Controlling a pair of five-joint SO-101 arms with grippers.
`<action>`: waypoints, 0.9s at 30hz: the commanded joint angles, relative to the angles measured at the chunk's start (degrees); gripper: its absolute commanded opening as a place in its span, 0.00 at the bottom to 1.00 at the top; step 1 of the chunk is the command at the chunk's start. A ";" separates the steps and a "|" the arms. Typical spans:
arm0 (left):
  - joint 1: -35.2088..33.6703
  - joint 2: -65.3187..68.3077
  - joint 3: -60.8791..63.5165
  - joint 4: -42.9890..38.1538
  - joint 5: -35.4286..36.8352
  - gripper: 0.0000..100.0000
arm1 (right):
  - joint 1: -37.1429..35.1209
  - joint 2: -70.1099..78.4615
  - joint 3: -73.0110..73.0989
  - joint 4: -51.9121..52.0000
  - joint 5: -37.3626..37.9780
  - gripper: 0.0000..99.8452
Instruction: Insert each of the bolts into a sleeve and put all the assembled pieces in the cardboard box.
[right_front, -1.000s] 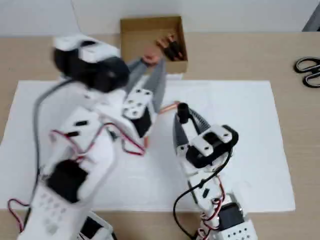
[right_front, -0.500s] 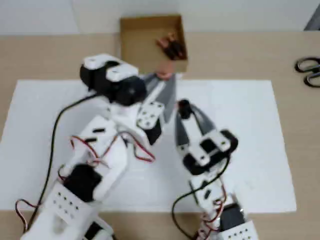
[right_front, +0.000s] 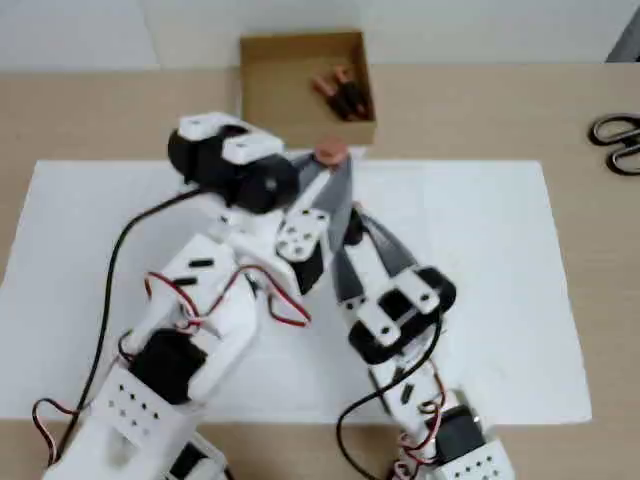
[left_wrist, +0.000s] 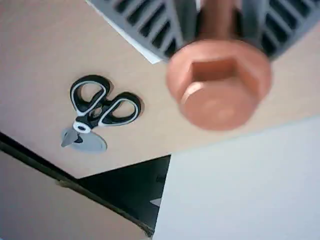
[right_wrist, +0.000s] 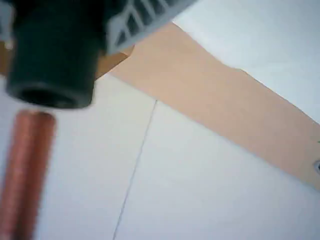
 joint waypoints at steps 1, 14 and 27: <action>0.18 -1.67 -0.31 0.88 -0.26 0.01 | -0.04 -0.57 0.26 -1.45 0.44 0.00; 1.58 -1.67 -0.66 6.68 3.08 0.01 | -0.04 -0.57 0.26 -1.63 0.53 0.00; 4.66 -1.32 -0.84 10.46 3.16 0.01 | 0.04 -0.57 0.26 -1.63 0.62 0.00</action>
